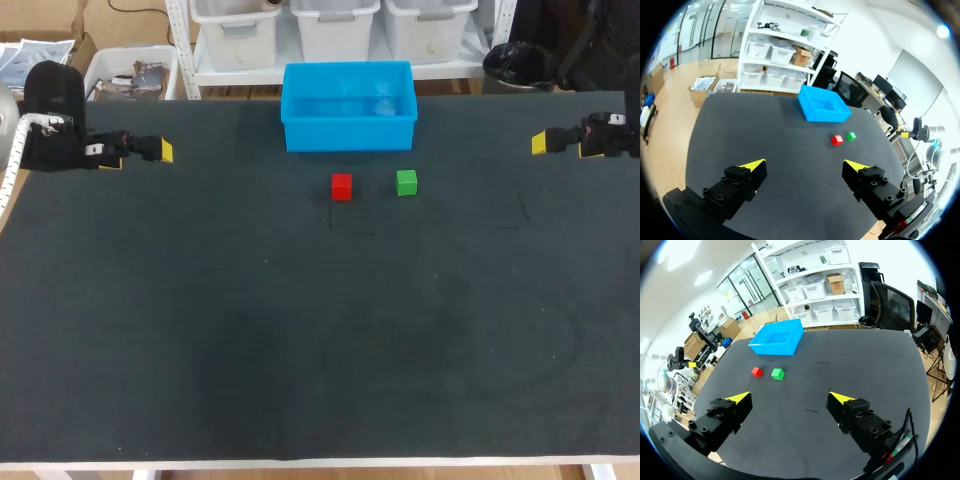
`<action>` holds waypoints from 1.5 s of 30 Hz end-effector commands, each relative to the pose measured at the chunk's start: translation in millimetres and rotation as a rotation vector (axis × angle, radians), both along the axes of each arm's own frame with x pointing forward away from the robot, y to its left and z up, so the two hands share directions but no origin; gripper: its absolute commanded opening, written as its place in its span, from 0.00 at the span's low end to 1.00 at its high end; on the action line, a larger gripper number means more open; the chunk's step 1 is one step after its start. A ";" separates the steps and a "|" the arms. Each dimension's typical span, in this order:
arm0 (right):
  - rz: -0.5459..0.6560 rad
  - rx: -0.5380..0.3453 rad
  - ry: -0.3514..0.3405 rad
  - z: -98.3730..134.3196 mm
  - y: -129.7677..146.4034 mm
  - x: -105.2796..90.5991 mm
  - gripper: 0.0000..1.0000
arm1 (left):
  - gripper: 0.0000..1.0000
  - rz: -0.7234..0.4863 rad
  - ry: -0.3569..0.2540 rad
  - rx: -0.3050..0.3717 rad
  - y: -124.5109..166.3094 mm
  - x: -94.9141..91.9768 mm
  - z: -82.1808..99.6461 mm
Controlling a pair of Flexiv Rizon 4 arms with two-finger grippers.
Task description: Use the left arm to pick the red cube and place it into the blue plastic box first, then use the right arm to grasp the green cube and put it into the same blue plastic box after the first action is fully finished.
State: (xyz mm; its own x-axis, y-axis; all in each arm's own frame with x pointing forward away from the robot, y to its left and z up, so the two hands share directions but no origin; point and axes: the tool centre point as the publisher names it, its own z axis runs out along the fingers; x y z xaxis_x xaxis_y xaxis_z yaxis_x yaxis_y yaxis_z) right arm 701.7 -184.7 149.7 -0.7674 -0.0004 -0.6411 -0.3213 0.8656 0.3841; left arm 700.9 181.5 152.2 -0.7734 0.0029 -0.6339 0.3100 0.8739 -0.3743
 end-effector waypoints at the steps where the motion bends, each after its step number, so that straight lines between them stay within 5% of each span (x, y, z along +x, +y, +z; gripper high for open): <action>1: 0.000 0.000 0.000 0.1 -0.2 -0.4 1.00 | 1.00 -0.003 -0.004 -0.005 1.1 0.0 -0.9; 38: 0.000 0.000 0.000 0.1 -0.2 -0.4 1.00 | 1.00 -0.003 -0.004 -0.005 1.1 0.0 -0.9; 45: 0.000 0.000 0.000 0.1 -0.2 -0.4 1.00 | 1.00 -0.033 -0.046 0.063 -31.4 4.1 2.9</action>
State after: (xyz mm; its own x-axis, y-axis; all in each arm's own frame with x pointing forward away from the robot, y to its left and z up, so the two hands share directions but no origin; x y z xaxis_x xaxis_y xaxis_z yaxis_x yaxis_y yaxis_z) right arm 701.7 -184.6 149.8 -0.7674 -0.0004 -0.6411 -0.3213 0.8656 0.3841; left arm 698.4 164.8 157.3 -0.7417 0.0722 -0.6668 0.3752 0.8687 -0.3233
